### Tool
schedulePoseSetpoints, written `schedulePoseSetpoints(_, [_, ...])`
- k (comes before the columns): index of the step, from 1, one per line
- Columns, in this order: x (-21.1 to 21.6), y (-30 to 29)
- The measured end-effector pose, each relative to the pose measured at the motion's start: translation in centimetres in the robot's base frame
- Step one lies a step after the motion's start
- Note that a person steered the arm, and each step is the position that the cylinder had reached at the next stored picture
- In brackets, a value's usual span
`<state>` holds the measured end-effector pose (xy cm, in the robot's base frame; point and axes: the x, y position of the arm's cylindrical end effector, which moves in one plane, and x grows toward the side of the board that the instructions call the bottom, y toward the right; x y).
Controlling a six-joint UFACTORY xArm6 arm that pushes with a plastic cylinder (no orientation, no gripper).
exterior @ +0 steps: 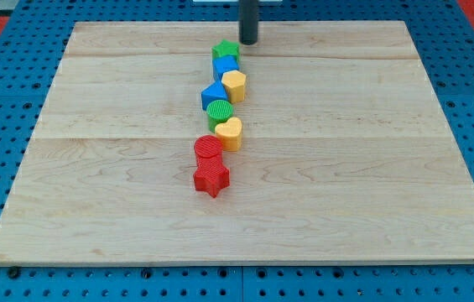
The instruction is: Push the red blocks into a group of blocks
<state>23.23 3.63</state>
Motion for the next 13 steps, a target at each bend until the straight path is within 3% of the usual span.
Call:
schedulePoseSetpoints(1, [0.4,5.8])
schedulePoseSetpoints(2, [3.5,12.9])
schedulePoseSetpoints(4, [7.2,16.1])
schedulePoseSetpoints(6, [21.5,16.5])
schedulePoseSetpoints(8, [34.2,9.8])
schedulePoseSetpoints(10, [35.1,-6.8])
schedulePoseSetpoints(11, [32.6,-10.6])
schedulePoseSetpoints(13, [27.7,-10.8])
